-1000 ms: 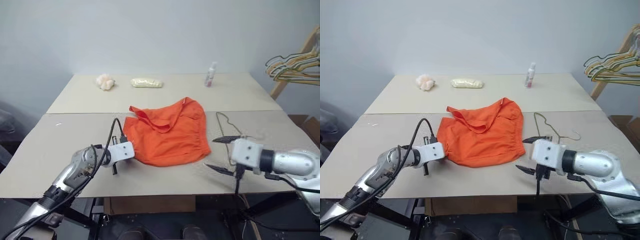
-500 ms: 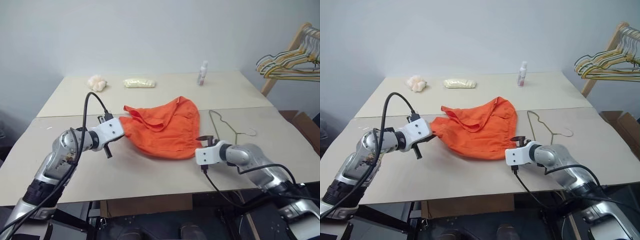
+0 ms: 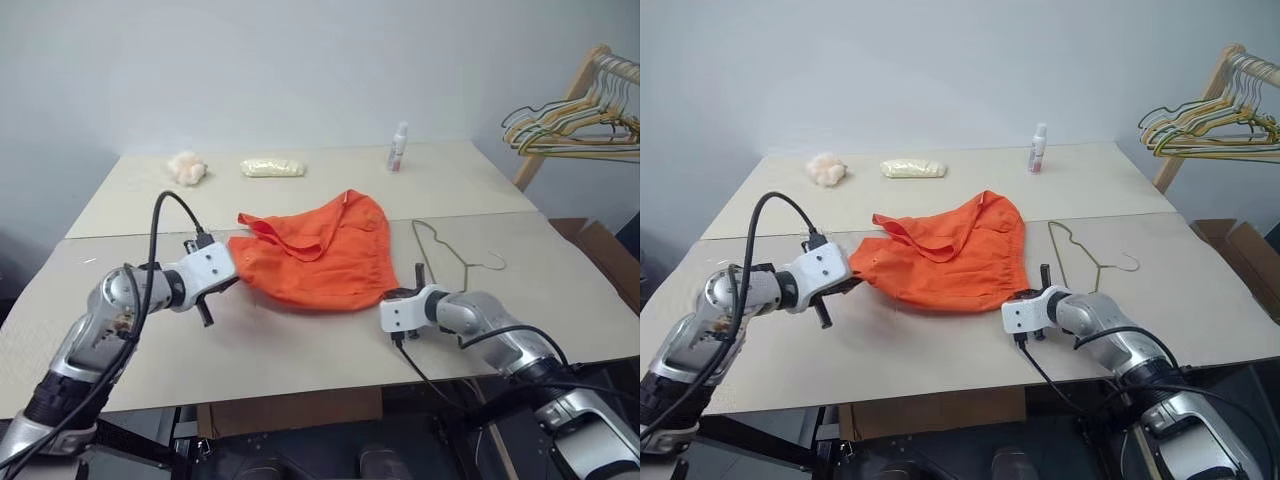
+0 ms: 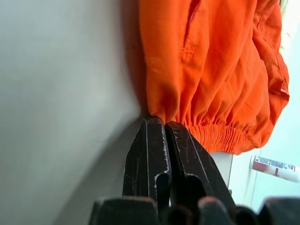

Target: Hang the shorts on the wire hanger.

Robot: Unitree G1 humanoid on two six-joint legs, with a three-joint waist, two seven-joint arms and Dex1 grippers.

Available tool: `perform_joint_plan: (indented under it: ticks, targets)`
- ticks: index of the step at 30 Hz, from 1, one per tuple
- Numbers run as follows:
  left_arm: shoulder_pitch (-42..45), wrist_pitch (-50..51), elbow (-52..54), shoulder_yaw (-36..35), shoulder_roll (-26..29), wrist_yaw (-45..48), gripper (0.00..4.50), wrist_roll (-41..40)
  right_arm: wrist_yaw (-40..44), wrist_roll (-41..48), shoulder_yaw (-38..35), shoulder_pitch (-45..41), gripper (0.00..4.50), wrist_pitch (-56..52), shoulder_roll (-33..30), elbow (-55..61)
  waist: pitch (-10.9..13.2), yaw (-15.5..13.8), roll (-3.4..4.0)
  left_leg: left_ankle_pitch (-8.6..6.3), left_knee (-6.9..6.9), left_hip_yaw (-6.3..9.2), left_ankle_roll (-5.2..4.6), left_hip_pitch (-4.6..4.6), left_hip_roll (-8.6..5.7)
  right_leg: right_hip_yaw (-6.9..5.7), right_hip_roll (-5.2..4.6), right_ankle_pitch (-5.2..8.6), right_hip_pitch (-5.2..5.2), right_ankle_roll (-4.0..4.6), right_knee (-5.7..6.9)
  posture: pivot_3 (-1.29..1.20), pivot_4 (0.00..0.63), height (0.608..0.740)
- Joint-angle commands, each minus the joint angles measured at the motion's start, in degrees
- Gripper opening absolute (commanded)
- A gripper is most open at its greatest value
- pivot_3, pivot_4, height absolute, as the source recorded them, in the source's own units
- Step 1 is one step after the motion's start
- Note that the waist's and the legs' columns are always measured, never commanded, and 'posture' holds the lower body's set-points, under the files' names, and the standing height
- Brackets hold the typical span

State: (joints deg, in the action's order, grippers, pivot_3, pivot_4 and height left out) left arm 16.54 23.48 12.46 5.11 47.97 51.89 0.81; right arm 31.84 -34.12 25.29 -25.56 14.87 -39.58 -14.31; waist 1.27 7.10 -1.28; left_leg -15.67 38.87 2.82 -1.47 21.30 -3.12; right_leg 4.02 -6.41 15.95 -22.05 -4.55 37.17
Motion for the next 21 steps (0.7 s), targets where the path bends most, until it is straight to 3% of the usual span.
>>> perform_joint_plan:
  ticks: [1, 6, 8, 10, 13, 16, 18, 21]
  targets:
    - [-3.0, -4.7, 3.3, -4.6, 4.0, 5.6, 0.00, -4.6, 2.7, 7.7, -5.4, 2.2, 0.01, 6.4, -4.7, 7.0, 0.0, 0.0, 0.02, 0.00, -0.03, 0.00, 0.00, 0.03, 0.00, 0.00, -0.02, 0.00, -0.04, 0.00, 0.00, -0.11, 0.000, 0.740]
    - [-11.6, -9.6, 7.6, -9.2, 11.6, 19.4, 0.00, -14.3, 15.8, 24.1, -8.2, 6.3, 0.01, 15.0, -14.6, 15.2, 0.1, 0.2, 0.10, -0.02, -0.02, 0.01, -0.01, 0.16, 0.03, -0.03, -0.06, 0.00, -0.09, 0.00, -0.07, -0.13, 0.000, 0.740]
    - [-12.2, -10.2, 8.2, -9.3, 11.9, 19.5, 0.00, -15.0, 18.6, 27.3, -9.2, 5.5, 0.01, 15.6, -16.1, 15.2, 0.1, 0.1, 0.11, -0.03, -0.02, 0.00, -0.02, -0.03, 0.07, -0.03, -0.06, 0.00, 0.05, 0.00, -0.11, -0.13, 0.000, 0.740]
    - [-9.0, -9.0, 6.7, -7.9, 8.6, 14.3, 0.00, -12.9, 18.8, 28.0, -10.2, 2.2, 0.01, 14.8, -14.8, 12.5, 0.1, 0.0, 0.20, -0.04, -0.02, 0.01, -0.04, -0.35, 0.12, -0.07, -0.03, 0.01, 0.48, 0.01, -0.15, -0.13, 0.000, 0.740]
    - [3.2, -7.8, -1.8, -4.1, 0.1, 2.9, 0.00, -6.3, 11.5, 23.3, -11.2, -9.4, 0.01, 10.6, -7.5, 1.8, 0.2, -0.2, 0.22, -0.05, -0.07, 0.03, -0.05, -1.09, 0.09, -0.13, 0.02, 0.01, 1.25, 0.01, -0.30, -0.12, 0.000, 0.740]
    - [18.2, -6.0, -14.5, -2.8, -9.2, -9.7, 0.00, -1.2, 2.5, 18.2, -11.2, -21.1, 0.01, 7.3, -0.6, -9.8, 0.2, -0.1, 0.18, -0.02, -0.05, 0.15, -0.01, -1.08, 0.07, -0.19, 0.11, -0.04, 1.32, 0.06, -0.28, -0.12, 0.000, 0.740]
    - [31.1, -7.8, -27.4, -4.0, -15.9, -21.3, 0.00, 1.6, -7.5, 13.9, -10.7, -30.8, 0.01, 5.7, 4.6, -20.4, 0.1, 0.0, 0.10, 0.02, -0.04, 0.19, 0.05, -0.81, -0.03, -0.20, 0.08, -0.04, 0.97, 0.06, -0.21, -0.12, 0.000, 0.740]
    - [49.4, -18.9, -49.4, -5.7, -20.6, -36.7, 0.00, 4.9, -25.7, 10.3, -11.5, -44.8, 0.01, 3.2, 11.9, -35.7, 0.0, 1.2, -0.04, 0.44, 0.14, 0.20, 0.74, 0.30, -0.11, -0.17, -0.03, -0.06, -0.20, 0.08, 0.05, -0.11, 0.000, 0.740]
